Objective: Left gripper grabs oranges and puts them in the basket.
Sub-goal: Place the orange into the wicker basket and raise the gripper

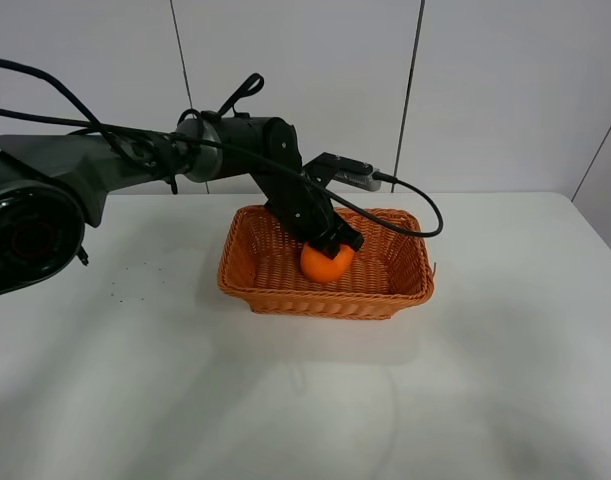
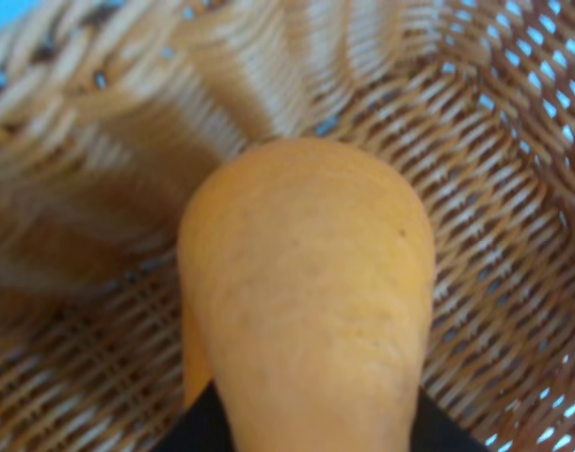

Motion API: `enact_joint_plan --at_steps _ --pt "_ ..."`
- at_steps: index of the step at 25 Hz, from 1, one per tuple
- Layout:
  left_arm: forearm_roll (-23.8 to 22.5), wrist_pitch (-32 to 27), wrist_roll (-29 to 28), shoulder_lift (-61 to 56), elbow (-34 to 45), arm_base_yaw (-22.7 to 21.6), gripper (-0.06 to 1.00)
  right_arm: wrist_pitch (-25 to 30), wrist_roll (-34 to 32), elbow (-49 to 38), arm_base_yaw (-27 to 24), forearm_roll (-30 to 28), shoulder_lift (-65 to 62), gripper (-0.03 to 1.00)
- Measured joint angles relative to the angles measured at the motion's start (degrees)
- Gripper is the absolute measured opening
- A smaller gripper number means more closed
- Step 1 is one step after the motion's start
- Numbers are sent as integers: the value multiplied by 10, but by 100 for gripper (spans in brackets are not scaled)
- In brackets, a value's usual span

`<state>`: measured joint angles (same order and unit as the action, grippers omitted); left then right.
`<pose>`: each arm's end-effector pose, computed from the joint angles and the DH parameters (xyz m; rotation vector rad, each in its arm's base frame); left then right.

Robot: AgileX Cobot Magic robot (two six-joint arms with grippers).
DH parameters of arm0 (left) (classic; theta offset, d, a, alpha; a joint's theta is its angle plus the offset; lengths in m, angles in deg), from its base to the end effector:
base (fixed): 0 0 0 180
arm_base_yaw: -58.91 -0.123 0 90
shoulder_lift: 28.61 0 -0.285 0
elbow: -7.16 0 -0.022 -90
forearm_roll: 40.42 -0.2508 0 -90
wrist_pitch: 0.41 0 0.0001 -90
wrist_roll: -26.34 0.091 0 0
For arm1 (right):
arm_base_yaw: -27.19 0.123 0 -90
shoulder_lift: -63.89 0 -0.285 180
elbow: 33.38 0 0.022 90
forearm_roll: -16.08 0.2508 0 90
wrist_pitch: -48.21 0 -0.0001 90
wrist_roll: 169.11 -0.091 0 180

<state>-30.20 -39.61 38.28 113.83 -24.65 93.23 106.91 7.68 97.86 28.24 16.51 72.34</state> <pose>0.4191 -0.2984 0.1511 0.9029 2.4760 -0.3318 -0.0012 0.0006 0.2793 0.0380 2.0231 0.0560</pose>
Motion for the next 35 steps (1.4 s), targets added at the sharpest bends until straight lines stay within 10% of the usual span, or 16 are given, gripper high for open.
enact_joint_plan --at_steps 11,20,35 --pt "-8 -8 0 7 0 0 32 0 0 0 0 0 0 69" --pt "-37 -13 -3 6 0 -1 87 0 0 0 0 0 0 69" --pt "-44 -76 -13 -7 -90 -1 91 0 0 0 0 0 0 69"
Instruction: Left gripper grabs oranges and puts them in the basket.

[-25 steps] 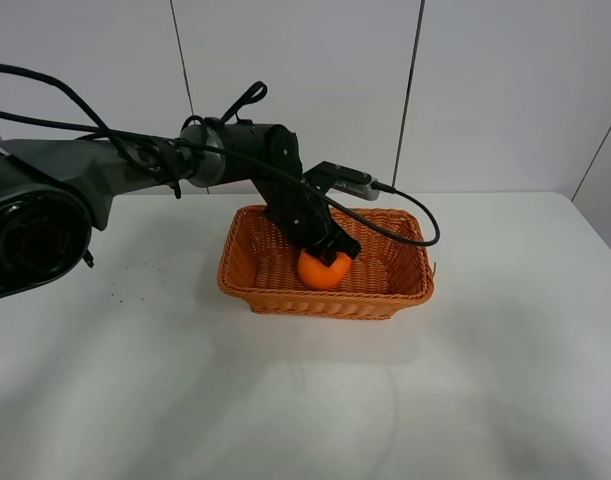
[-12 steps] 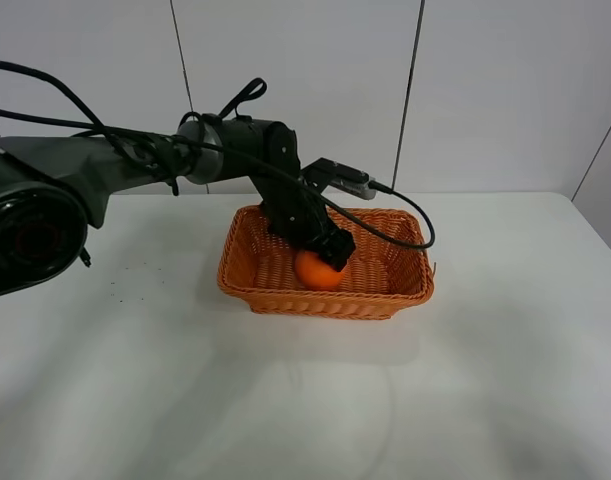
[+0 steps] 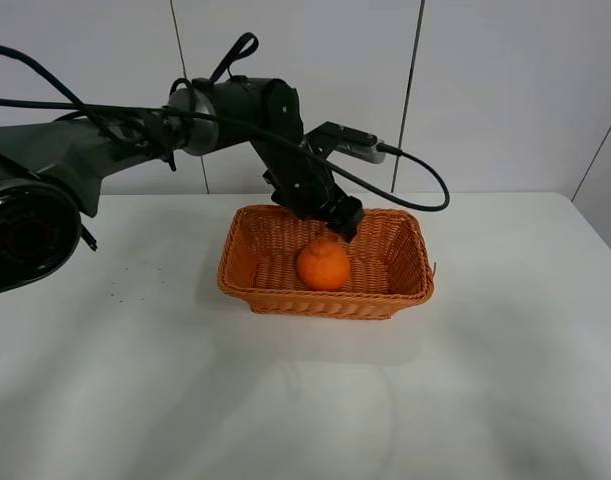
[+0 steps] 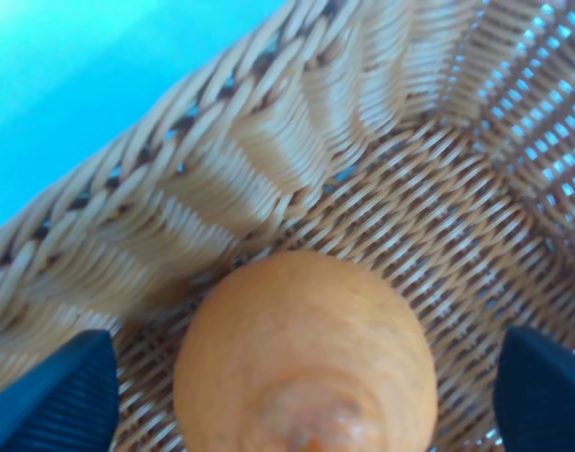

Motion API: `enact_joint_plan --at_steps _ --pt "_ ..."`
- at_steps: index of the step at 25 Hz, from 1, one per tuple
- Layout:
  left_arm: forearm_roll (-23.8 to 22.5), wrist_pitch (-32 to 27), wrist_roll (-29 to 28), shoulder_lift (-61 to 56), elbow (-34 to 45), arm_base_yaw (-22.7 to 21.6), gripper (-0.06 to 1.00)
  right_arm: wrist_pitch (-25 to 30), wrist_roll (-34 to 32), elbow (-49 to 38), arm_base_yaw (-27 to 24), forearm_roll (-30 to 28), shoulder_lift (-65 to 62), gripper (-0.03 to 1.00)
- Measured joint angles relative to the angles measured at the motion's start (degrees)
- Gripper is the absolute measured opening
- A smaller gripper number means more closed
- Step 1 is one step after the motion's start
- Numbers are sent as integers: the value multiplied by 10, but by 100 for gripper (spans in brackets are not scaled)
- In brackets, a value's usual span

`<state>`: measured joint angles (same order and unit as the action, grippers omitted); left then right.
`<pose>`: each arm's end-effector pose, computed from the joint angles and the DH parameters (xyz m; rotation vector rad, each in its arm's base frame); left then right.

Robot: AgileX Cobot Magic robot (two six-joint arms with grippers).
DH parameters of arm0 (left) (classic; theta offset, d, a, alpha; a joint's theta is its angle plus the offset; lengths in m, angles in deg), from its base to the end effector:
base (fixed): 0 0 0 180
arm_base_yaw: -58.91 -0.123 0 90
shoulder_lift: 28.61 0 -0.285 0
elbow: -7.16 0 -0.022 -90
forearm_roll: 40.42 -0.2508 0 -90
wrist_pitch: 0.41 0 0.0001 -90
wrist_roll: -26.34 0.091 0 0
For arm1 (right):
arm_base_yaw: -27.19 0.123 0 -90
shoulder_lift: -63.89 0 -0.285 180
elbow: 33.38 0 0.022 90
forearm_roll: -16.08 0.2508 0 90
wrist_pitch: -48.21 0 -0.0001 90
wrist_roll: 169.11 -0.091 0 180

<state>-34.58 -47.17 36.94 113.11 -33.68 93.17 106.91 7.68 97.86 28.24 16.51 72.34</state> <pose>0.4283 -0.2999 0.1972 0.9318 2.4216 -0.2744 -0.0012 0.0006 0.2793 0.0380 2.0231 0.0560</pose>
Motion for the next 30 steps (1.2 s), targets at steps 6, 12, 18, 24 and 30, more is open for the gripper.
enact_joint_plan --at_steps 6,12,18,24,30 --pt "-45 -40 -23 -10 -19 0 91 0 0 0 0 0 0 69" --pt "-104 -75 -55 -41 -21 -14 91 0 0 0 0 0 0 69" --pt "-113 -103 -68 -74 -17 -99 91 0 0 0 0 0 0 69" --pt "-118 -104 -69 -124 8 -198 91 0 0 0 0 0 0 69" --pt "-129 -107 -69 -161 46 -283 91 0 0 0 0 0 0 69"
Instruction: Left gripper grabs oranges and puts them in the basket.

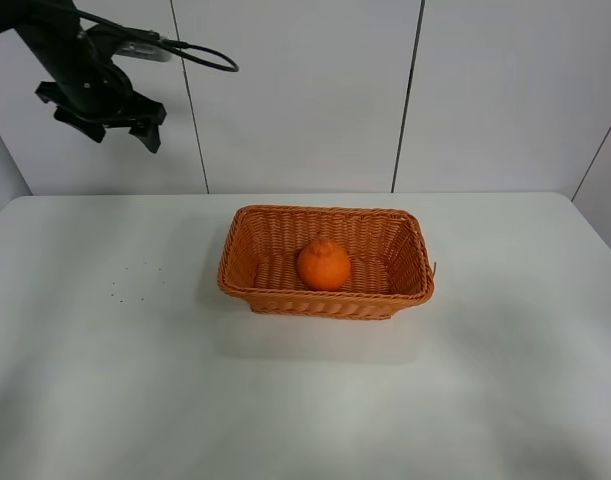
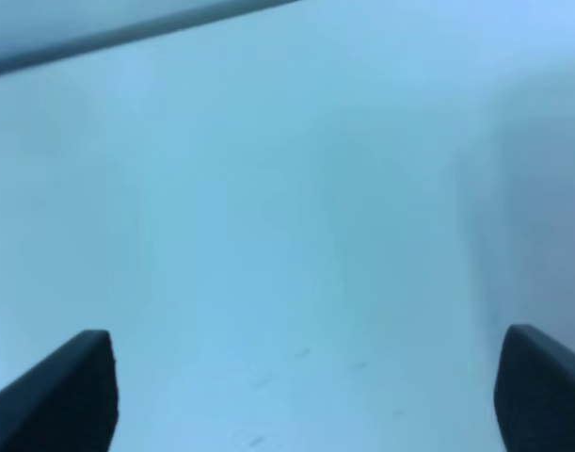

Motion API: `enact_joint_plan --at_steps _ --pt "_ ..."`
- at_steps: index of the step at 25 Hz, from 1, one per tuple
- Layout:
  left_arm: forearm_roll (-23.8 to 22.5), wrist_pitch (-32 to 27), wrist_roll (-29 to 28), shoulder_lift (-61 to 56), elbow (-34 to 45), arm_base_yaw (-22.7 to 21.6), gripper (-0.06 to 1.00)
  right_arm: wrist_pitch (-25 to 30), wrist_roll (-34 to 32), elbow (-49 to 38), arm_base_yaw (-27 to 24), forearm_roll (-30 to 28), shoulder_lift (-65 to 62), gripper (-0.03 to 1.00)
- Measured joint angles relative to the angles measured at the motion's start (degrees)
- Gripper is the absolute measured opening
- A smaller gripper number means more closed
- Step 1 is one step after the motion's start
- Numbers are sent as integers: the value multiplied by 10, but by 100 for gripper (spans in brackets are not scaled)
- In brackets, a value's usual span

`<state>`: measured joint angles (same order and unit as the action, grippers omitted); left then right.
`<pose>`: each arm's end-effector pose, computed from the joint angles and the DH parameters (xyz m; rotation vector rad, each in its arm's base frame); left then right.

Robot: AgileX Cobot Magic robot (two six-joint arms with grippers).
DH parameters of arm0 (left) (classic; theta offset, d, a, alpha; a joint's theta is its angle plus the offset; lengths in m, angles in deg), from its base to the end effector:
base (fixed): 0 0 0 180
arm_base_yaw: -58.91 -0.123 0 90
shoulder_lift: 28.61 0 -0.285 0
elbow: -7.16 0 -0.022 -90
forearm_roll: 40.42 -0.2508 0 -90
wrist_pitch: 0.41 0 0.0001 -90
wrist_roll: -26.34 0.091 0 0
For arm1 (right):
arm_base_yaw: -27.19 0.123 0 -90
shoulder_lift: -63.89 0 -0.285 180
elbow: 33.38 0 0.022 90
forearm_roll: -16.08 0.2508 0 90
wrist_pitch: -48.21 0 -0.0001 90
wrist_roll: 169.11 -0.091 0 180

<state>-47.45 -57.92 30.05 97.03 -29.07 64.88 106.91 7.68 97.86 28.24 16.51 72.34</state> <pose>0.4647 -0.0391 0.3035 0.2608 2.5458 0.1426 -0.0012 0.0006 0.2793 0.0380 2.0231 0.0560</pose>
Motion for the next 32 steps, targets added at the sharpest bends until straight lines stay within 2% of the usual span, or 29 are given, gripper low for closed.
enact_joint_plan --at_steps 5,9,20,32 --pt "-3 -9 2 -26 47 -52 91 0 0 0 0 0 0 69" --pt "-3 0 4 -59 90 -73 91 0 0 0 0 0 0 69" --pt "-2 32 4 -224 237 -75 91 0 0 0 0 0 0 69" --pt "-5 95 4 -503 506 -75 90 0 0 0 0 0 0 69"
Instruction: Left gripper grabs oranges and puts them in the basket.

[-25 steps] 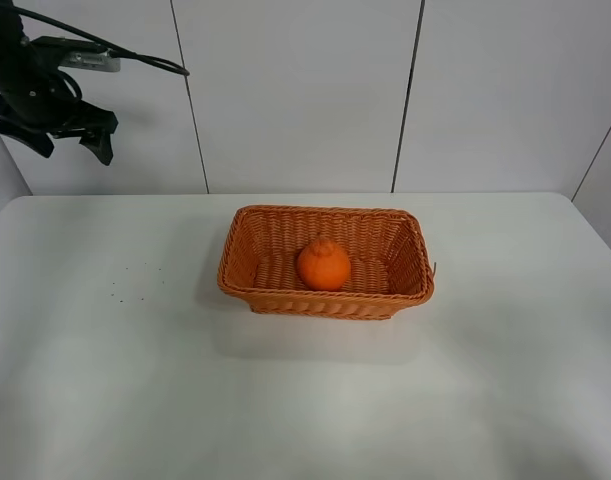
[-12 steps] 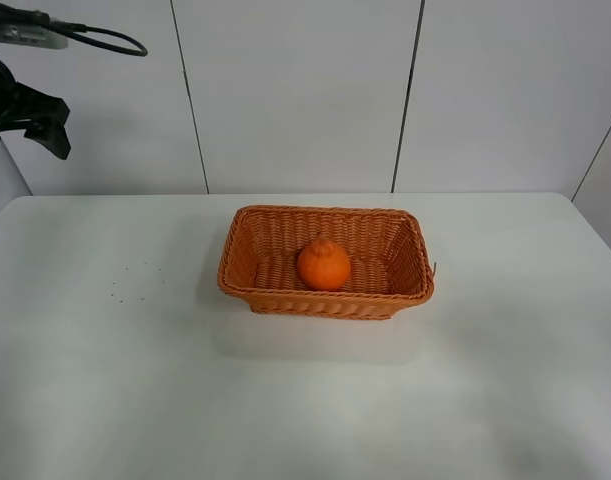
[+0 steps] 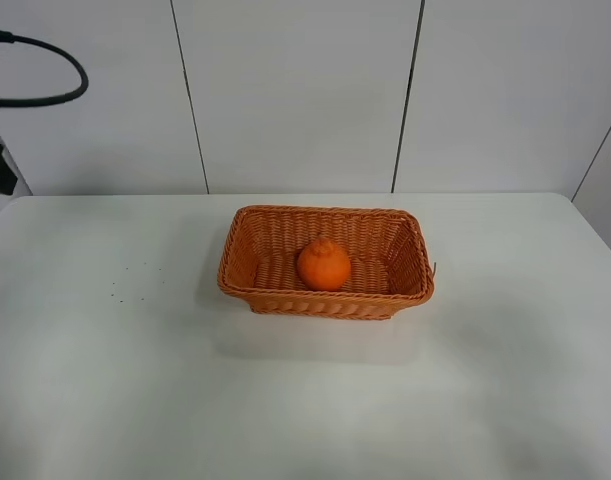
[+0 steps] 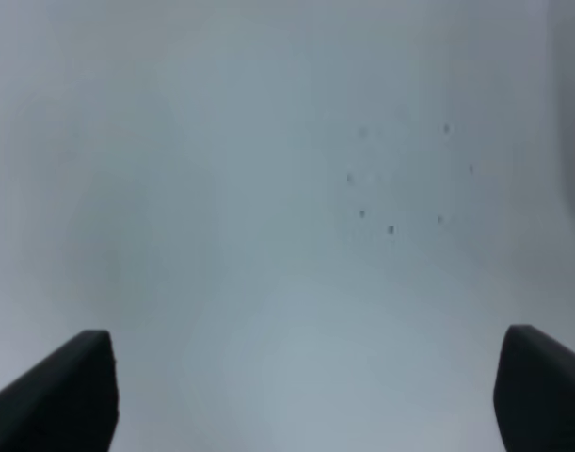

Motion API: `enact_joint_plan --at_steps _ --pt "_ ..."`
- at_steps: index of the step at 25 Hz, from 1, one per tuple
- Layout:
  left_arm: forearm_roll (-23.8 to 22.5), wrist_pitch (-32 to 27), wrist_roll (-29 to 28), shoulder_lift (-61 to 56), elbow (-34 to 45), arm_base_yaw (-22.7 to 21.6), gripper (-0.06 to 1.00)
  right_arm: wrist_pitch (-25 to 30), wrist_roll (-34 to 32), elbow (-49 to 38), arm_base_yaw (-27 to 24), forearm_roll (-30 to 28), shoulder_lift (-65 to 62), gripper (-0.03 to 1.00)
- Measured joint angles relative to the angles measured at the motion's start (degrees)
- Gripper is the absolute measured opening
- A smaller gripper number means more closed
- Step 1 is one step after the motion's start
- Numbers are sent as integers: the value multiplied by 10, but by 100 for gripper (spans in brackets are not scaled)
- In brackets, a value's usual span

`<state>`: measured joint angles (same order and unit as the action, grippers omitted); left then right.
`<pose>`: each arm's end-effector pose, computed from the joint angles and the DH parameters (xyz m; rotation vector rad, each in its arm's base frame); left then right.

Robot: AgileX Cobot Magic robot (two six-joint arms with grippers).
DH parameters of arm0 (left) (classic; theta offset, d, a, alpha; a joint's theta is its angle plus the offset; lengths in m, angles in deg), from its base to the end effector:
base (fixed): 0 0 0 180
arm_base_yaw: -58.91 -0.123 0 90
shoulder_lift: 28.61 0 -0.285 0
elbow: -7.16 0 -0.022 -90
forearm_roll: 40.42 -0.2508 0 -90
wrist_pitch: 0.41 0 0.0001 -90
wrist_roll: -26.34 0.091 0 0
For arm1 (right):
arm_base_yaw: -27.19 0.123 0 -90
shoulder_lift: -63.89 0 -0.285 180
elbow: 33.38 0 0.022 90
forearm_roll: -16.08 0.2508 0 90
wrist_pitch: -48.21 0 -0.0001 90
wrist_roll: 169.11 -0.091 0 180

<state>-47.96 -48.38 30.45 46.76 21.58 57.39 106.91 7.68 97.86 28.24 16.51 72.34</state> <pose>0.2395 0.0152 0.3548 0.1149 2.4020 0.2040 -0.0012 0.0006 0.2793 0.0380 2.0231 0.0560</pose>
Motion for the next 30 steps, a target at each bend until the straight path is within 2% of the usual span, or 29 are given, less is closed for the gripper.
enact_joint_plan --at_steps 7,13,22,30 --pt "2 24 -14 -200 139 0 90 0 0 0 0 0 0 69" --pt "7 22 -44 -362 207 0 90 0 0 0 0 0 0 69" --pt "22 -66 -58 -488 267 0 90 0 0 0 0 0 0 69" --pt "32 -98 -58 -570 330 0 85 0 0 0 0 0 0 69"
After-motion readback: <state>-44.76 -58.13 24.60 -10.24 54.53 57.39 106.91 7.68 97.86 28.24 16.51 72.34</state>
